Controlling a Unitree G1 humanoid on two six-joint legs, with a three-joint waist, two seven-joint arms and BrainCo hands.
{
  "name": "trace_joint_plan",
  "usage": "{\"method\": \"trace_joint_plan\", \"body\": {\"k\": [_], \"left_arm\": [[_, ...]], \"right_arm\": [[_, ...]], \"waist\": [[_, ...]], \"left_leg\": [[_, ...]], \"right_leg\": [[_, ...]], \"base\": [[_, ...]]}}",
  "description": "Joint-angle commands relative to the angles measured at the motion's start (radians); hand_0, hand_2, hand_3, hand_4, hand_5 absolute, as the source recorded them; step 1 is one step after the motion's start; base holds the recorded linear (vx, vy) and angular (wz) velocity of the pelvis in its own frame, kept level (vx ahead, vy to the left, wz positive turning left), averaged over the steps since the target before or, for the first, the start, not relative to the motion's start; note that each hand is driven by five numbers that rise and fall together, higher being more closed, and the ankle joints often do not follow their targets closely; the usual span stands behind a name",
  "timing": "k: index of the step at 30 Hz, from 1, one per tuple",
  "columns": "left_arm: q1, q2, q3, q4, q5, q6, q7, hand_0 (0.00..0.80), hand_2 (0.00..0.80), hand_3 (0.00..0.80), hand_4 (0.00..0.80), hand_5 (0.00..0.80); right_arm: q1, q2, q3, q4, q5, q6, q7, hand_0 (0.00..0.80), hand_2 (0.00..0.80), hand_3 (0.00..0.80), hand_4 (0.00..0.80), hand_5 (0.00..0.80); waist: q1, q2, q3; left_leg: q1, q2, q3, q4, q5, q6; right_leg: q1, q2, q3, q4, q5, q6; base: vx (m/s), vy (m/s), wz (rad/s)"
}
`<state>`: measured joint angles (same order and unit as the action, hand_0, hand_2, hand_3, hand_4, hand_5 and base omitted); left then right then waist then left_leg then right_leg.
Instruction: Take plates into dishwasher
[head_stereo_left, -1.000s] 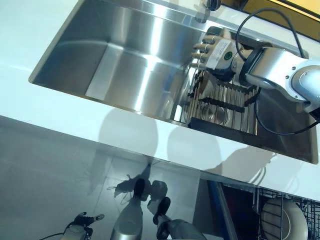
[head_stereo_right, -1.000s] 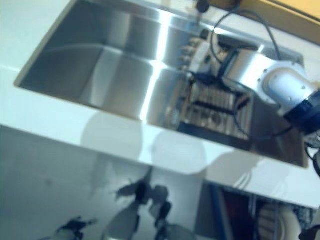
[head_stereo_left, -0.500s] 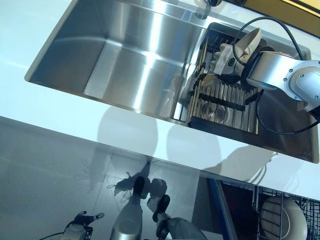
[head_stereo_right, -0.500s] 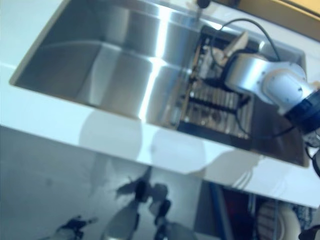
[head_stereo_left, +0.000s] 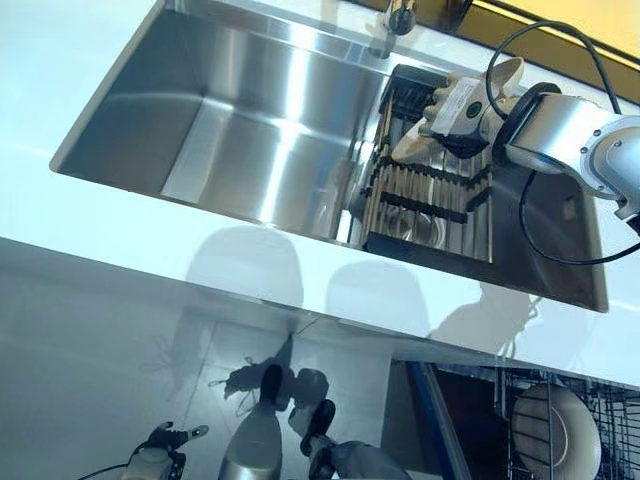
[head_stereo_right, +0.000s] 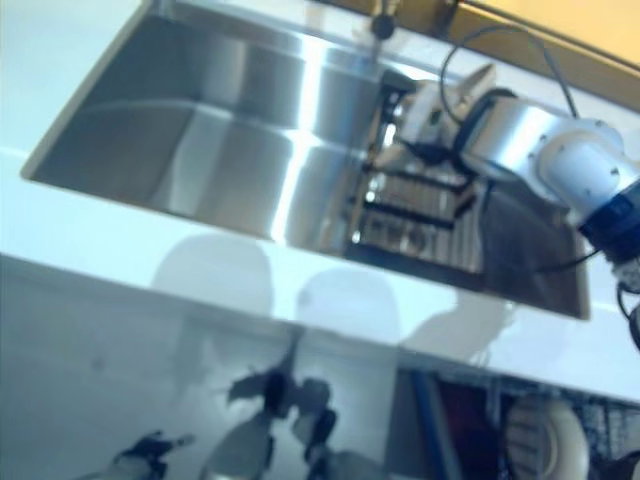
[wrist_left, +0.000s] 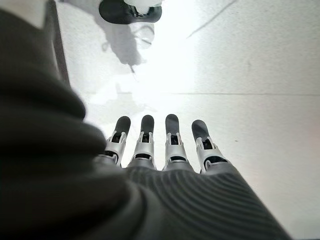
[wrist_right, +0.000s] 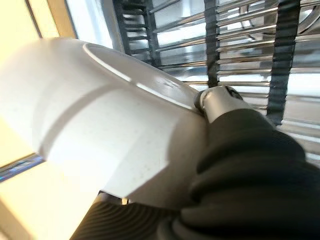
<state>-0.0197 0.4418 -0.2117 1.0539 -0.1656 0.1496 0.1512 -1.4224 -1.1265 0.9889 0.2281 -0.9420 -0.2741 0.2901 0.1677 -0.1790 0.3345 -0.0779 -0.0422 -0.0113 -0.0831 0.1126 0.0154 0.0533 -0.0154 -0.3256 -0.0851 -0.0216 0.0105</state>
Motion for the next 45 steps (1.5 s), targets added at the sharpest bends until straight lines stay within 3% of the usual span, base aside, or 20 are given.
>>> {"method": "trace_joint_plan", "body": {"k": [1,9,14,24,30,40,45], "left_arm": [[0.068,-0.004,0.010,0.054,0.047,-0.009,0.023,0.000,0.000,0.000,0.000,0.000],[0.080,-0.020,0.028,0.068,0.053,-0.001,0.023,0.000,0.000,0.000,0.000,0.000],[0.092,-0.026,0.039,0.071,0.100,-0.006,0.012,0.000,0.000,0.000,0.000,0.000],[0.094,-0.016,0.042,0.096,0.161,-0.030,-0.029,0.000,0.000,0.000,0.000,0.000],[0.092,-0.015,0.043,0.107,0.187,-0.036,-0.043,0.000,0.000,0.000,0.000,0.000],[0.094,0.009,0.046,0.109,0.216,-0.038,-0.045,0.000,0.000,0.000,0.000,0.000],[0.082,0.015,0.042,0.105,0.217,-0.032,-0.042,0.000,0.000,0.000,0.000,0.000]], "right_arm": [[-0.071,-0.066,-0.014,0.025,0.082,0.110,-0.052,0.800,0.800,0.800,0.800,0.800],[0.004,-0.156,-0.098,0.041,0.272,0.208,-0.079,0.800,0.800,0.800,0.800,0.800],[0.150,-0.209,-0.245,0.080,0.507,0.294,-0.111,0.800,0.800,0.800,0.800,0.800],[0.423,-0.298,-0.504,0.189,0.665,0.318,-0.145,0.800,0.800,0.800,0.800,0.800],[0.655,-0.342,-0.730,0.223,0.773,0.333,-0.150,0.800,0.800,0.800,0.800,0.800],[1.035,-0.353,-1.082,0.286,0.867,0.350,-0.094,0.800,0.800,0.800,0.800,0.800],[1.161,-0.337,-1.183,0.302,0.893,0.327,-0.069,0.800,0.800,0.800,0.800,0.800]], "waist": [[-0.010,-0.006,-0.147],[-0.057,0.013,-0.218],[-0.087,0.038,-0.253],[-0.143,0.060,-0.273],[-0.187,0.065,-0.275],[-0.239,0.075,-0.258],[-0.260,0.083,-0.248]], "left_leg": [[0.053,0.051,0.043,-0.004,-0.098,-0.040],[0.124,0.060,0.097,-0.004,-0.132,-0.036],[0.163,0.063,0.132,-0.004,-0.144,-0.035],[0.203,0.072,0.179,0.001,-0.161,-0.030],[0.213,0.078,0.206,0.008,-0.166,-0.027],[0.209,0.091,0.243,0.012,-0.169,-0.028],[0.199,0.097,0.263,0.014,-0.167,-0.032]], "right_leg": [[-0.028,-0.065,0.034,-0.002,0.080,0.125],[0.006,-0.060,0.077,-0.002,0.071,0.128],[0.026,-0.058,0.100,-0.002,0.066,0.128],[0.038,-0.053,0.138,-0.002,0.062,0.128],[0.029,-0.043,0.170,0.005,0.063,0.126],[0.000,-0.033,0.205,0.008,0.070,0.128],[-0.022,-0.030,0.219,0.010,0.075,0.128]], "base": [[0.067,-0.007,-0.17],[0.076,-0.010,-0.20],[0.072,-0.005,-0.27],[0.027,-0.028,-0.17],[0.014,-0.044,-0.18],[-0.008,-0.057,-0.13],[-0.025,-0.051,-0.17]]}}
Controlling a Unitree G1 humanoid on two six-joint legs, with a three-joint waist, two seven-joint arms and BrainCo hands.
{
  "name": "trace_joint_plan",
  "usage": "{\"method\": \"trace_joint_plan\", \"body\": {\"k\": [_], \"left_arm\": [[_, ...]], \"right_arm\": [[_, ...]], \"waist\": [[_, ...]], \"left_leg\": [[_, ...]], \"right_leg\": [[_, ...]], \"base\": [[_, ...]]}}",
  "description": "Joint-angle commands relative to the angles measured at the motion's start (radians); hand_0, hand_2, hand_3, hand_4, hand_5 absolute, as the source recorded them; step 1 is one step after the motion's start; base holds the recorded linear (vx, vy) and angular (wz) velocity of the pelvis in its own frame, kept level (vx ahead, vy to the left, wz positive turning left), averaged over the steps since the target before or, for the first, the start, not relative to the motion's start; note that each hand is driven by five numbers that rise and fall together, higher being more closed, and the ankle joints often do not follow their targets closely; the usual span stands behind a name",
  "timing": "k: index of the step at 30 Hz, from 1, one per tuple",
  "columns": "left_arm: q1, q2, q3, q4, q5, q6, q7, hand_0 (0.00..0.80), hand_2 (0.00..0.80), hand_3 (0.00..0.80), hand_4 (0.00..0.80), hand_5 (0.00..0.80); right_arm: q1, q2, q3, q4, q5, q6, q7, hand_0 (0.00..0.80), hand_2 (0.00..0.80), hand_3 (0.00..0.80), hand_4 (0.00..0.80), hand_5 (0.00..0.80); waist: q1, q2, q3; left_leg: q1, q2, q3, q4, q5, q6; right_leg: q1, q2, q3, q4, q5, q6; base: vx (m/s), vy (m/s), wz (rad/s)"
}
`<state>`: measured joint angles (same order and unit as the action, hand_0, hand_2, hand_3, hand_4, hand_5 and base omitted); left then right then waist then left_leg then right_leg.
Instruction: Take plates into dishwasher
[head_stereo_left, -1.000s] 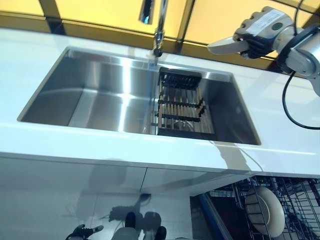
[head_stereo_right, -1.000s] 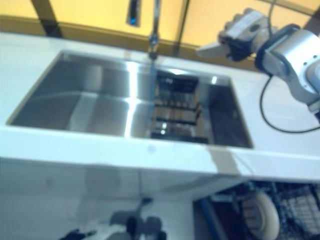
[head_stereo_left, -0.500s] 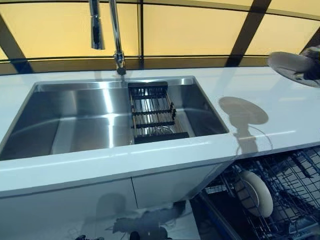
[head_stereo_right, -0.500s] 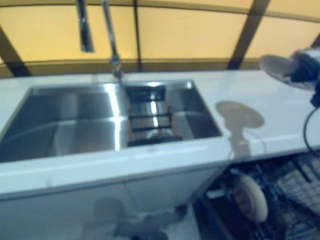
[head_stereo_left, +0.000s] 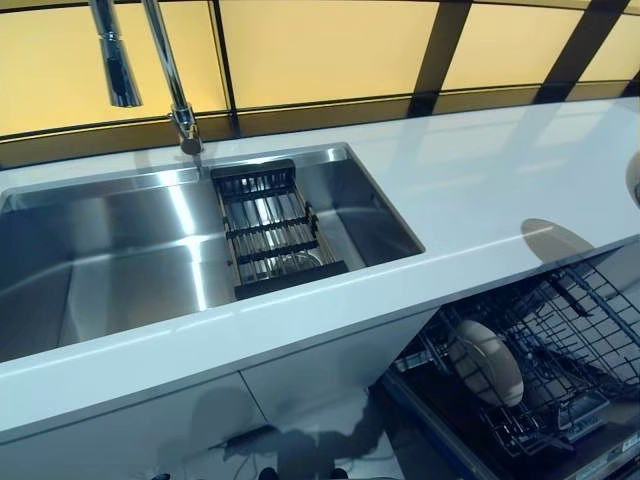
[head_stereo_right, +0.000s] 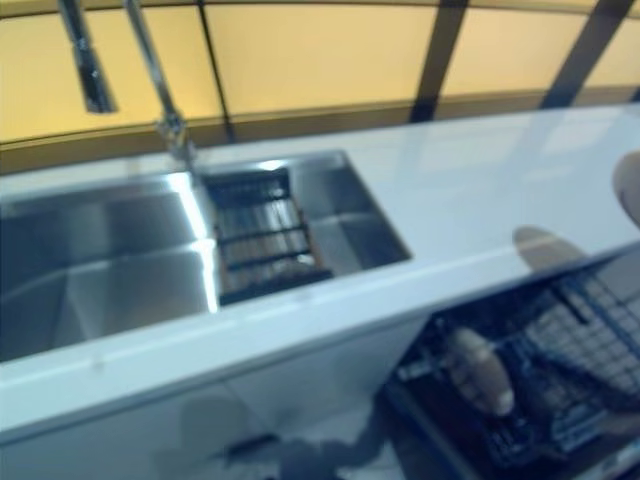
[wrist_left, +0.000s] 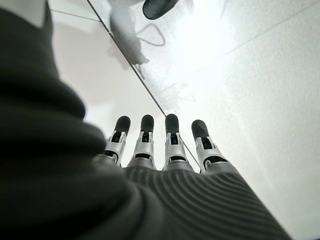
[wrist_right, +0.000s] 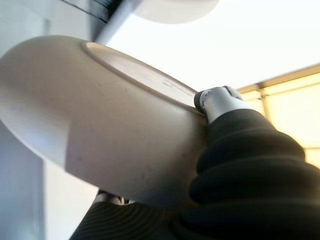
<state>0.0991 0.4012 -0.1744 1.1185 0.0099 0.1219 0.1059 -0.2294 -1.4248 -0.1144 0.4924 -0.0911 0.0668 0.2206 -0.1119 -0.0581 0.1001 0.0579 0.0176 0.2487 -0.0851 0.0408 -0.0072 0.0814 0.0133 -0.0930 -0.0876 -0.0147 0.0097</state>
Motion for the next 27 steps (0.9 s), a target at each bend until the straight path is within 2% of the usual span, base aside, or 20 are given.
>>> {"method": "trace_joint_plan", "body": {"k": [1,8,17,27], "left_arm": [[-0.040,0.057,0.003,0.038,0.040,-0.002,0.003,0.000,0.000,0.000,0.000,0.000],[-0.062,0.060,-0.006,0.023,0.047,-0.005,-0.007,0.000,0.000,0.000,0.000,0.000],[-0.088,0.052,-0.002,0.012,0.041,0.001,-0.011,0.000,0.000,0.000,0.000,0.000],[-0.103,0.040,-0.019,0.003,0.027,0.001,-0.010,0.000,0.000,0.000,0.000,0.000]], "right_arm": [[-0.021,-0.035,-0.088,0.035,0.042,-0.013,0.009,0.800,0.800,0.800,0.800,0.800],[0.047,0.005,-0.116,0.012,0.042,-0.034,0.048,0.800,0.800,0.800,0.800,0.800],[0.089,0.117,-0.092,-0.065,0.008,-0.033,0.056,0.800,0.800,0.800,0.800,0.800],[0.026,0.195,-0.009,-0.066,-0.056,-0.005,0.006,0.800,0.800,0.800,0.800,0.800]], "waist": [[0.015,-0.036,-0.012],[-0.017,-0.019,0.015],[-0.052,0.005,0.039],[-0.056,0.036,0.072]], "left_leg": [[0.060,0.039,0.007,0.017,-0.095,-0.010],[0.036,0.044,0.028,0.030,-0.096,-0.012],[0.020,0.041,0.047,0.033,-0.096,-0.013],[0.012,0.039,0.050,0.035,-0.099,-0.015]], "right_leg": [[-0.056,-0.057,-0.011,0.014,0.068,0.128],[-0.091,-0.056,0.009,0.025,0.069,0.126],[-0.123,-0.056,0.030,0.038,0.068,0.124],[-0.138,-0.063,0.022,0.039,0.069,0.124]], "base": [[-0.043,-0.041,-0.08],[-0.045,-0.029,-0.13],[-0.024,-0.002,-0.03],[-0.004,0.000,0.00]]}}
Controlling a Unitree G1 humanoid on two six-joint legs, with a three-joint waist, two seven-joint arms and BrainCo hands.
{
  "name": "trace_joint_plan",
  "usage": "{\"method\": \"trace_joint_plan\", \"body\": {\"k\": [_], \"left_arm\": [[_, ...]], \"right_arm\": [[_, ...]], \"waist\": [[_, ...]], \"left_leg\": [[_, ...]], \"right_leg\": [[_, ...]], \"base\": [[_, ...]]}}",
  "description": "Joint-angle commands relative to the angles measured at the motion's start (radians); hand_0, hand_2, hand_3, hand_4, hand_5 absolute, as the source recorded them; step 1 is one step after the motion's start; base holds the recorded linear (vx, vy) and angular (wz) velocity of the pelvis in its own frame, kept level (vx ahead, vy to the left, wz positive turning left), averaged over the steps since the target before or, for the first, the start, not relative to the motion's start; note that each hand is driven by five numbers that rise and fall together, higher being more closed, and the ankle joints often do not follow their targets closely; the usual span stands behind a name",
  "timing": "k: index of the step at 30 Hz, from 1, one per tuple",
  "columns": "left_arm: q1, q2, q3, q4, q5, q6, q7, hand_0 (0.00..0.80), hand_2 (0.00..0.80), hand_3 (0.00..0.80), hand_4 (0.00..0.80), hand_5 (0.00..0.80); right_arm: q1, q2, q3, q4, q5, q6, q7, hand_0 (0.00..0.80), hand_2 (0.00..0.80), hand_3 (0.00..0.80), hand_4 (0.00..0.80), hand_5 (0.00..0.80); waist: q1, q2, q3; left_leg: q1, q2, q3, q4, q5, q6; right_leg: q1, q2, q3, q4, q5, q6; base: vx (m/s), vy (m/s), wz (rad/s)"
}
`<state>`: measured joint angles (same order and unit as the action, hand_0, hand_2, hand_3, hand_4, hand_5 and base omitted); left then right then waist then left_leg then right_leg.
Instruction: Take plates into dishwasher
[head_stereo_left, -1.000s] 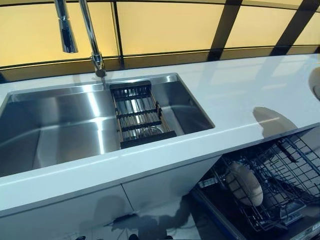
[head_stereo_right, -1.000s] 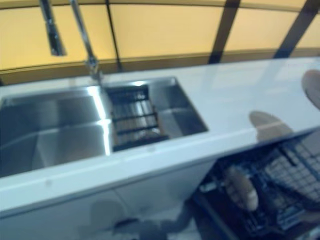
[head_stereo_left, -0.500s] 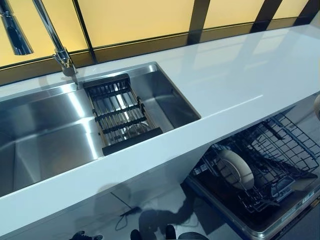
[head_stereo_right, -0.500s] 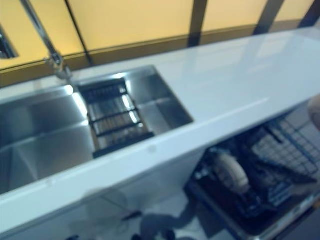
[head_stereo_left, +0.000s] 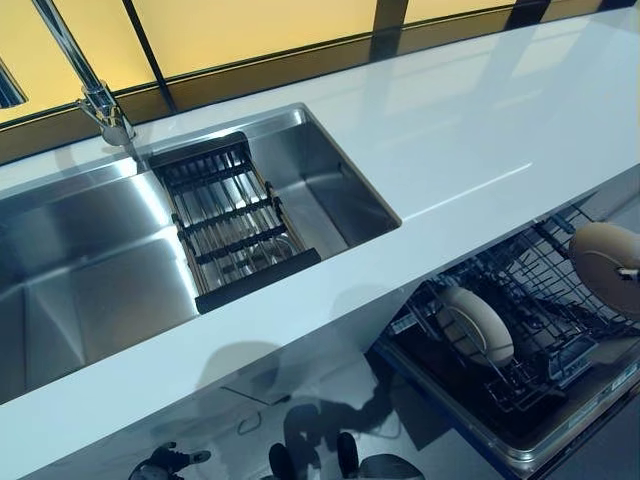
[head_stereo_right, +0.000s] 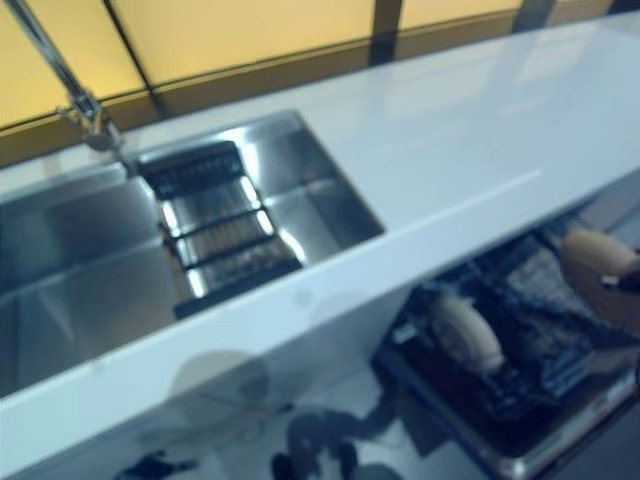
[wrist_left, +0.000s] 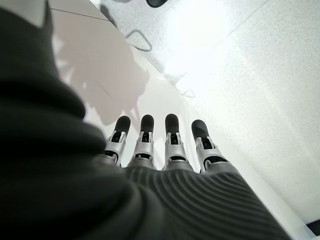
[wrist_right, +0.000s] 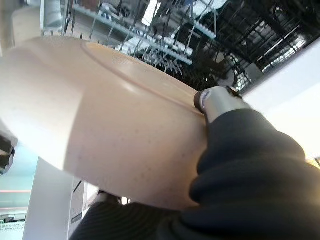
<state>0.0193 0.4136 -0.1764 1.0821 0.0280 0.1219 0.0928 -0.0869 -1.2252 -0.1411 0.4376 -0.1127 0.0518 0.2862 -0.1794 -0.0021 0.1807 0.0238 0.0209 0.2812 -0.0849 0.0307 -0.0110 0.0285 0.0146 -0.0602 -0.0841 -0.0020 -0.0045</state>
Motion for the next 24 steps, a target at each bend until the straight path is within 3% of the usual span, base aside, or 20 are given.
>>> {"method": "trace_joint_plan", "body": {"k": [1,14,24], "left_arm": [[-0.024,0.028,-0.018,0.039,0.005,-0.002,0.004,0.000,0.000,0.000,0.000,0.000],[-0.037,0.010,-0.039,0.024,-0.014,-0.018,0.010,0.000,0.000,0.000,0.000,0.000],[-0.044,-0.010,-0.054,0.008,-0.028,-0.016,0.002,0.000,0.000,0.000,0.000,0.000]], "right_arm": [[-0.123,-0.001,0.022,-0.009,-0.040,0.013,-0.059,0.800,0.800,0.800,0.800,0.800],[-0.222,0.051,0.147,0.042,-0.124,0.052,-0.133,0.800,0.800,0.800,0.800,0.800],[-0.290,0.082,0.193,0.075,-0.085,0.088,-0.157,0.800,0.800,0.800,0.800,0.800]], "waist": [[0.012,-0.018,-0.008],[0.028,0.036,0.022],[0.036,0.077,0.030]], "left_leg": [[0.039,0.034,0.018,0.034,-0.087,-0.013],[0.018,0.024,0.002,0.025,-0.072,-0.024],[0.015,0.007,-0.009,0.015,-0.069,-0.028]], "right_leg": [[-0.091,-0.066,-0.010,0.035,0.058,0.138],[-0.111,-0.089,-0.039,0.036,0.058,0.133],[-0.118,-0.105,-0.049,0.036,0.054,0.131]], "base": [[-0.031,0.008,-0.01],[-0.015,0.007,-0.01],[-0.011,0.035,0.03]]}}
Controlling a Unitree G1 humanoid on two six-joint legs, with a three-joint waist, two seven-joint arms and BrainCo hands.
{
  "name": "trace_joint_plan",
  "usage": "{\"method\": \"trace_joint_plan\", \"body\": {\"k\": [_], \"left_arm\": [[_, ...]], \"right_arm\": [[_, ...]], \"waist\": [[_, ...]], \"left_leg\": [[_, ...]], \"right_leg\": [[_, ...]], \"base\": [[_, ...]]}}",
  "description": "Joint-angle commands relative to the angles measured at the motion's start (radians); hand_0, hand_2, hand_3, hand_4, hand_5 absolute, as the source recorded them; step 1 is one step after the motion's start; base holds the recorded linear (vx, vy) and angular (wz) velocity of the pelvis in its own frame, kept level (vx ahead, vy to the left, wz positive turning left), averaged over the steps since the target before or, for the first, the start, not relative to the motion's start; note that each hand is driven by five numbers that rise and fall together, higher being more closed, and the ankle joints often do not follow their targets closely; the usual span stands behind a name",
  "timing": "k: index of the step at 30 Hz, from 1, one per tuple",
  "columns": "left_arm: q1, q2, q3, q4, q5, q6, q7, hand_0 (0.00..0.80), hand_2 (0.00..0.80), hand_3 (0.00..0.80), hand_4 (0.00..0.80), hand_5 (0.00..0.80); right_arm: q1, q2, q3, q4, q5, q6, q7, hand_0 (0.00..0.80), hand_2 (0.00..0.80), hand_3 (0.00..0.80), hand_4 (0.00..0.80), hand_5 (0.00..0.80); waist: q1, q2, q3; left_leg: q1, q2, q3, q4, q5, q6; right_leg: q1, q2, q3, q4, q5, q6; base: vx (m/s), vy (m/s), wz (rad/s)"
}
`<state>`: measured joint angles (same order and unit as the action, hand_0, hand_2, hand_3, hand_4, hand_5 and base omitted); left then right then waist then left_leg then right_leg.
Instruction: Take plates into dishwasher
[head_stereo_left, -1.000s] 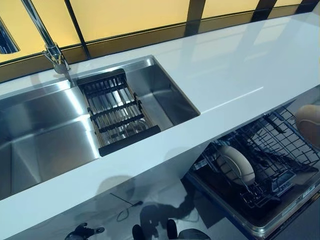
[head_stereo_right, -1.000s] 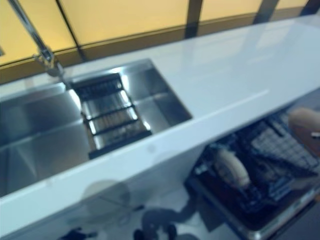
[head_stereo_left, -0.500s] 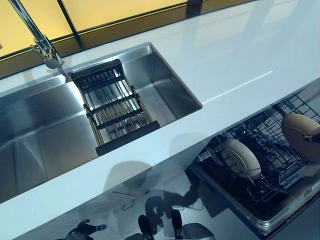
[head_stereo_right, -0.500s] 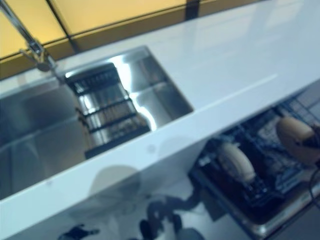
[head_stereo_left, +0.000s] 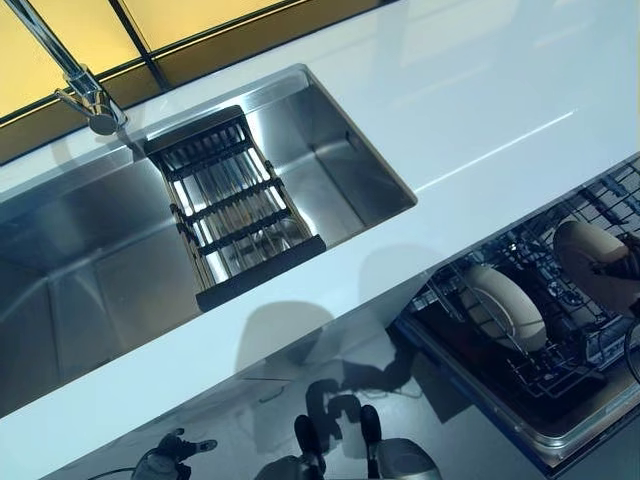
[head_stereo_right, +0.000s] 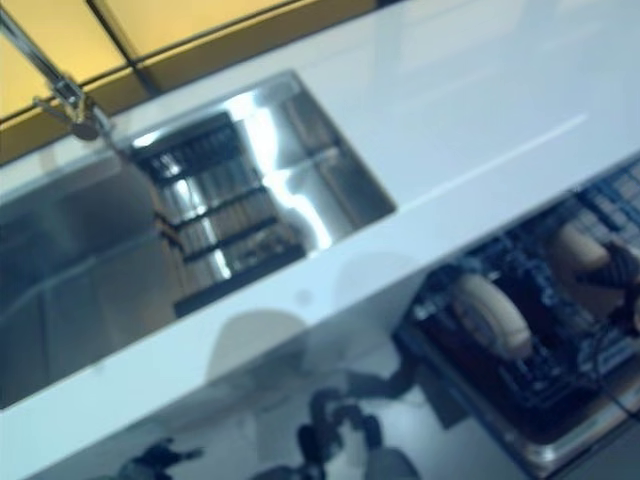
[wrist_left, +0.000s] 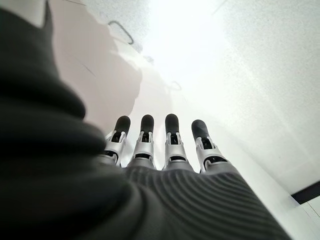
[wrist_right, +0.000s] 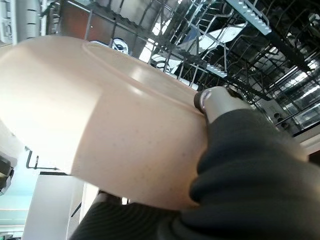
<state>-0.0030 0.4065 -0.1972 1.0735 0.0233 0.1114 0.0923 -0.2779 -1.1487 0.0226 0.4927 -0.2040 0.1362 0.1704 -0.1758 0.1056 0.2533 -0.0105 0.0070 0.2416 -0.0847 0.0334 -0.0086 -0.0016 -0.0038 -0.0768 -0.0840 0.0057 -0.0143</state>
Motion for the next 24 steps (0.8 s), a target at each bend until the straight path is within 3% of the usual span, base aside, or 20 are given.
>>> {"method": "trace_joint_plan", "body": {"k": [1,24], "left_arm": [[-0.022,-0.005,-0.036,0.017,-0.025,-0.007,0.002,0.000,0.000,0.000,0.000,0.000],[-0.027,-0.013,-0.063,-0.009,-0.048,-0.005,0.001,0.000,0.000,0.000,0.000,0.000]], "right_arm": [[-0.102,0.009,0.034,0.025,0.003,0.005,-0.041,0.800,0.800,0.800,0.800,0.800],[-0.141,0.072,0.128,0.295,-0.103,-0.003,-0.089,0.800,0.800,0.800,0.800,0.800]], "waist": [[0.033,-0.028,-0.043],[0.067,0.011,-0.033]], "left_leg": [[0.049,0.020,0.030,0.015,-0.071,-0.031],[0.052,0.010,0.007,0.006,-0.069,-0.032]], "right_leg": [[-0.087,-0.088,-0.033,0.035,0.047,0.141],[-0.083,-0.111,-0.058,0.031,0.052,0.146]], "base": [[0.000,0.000,0.00],[-0.001,0.000,0.01]]}}
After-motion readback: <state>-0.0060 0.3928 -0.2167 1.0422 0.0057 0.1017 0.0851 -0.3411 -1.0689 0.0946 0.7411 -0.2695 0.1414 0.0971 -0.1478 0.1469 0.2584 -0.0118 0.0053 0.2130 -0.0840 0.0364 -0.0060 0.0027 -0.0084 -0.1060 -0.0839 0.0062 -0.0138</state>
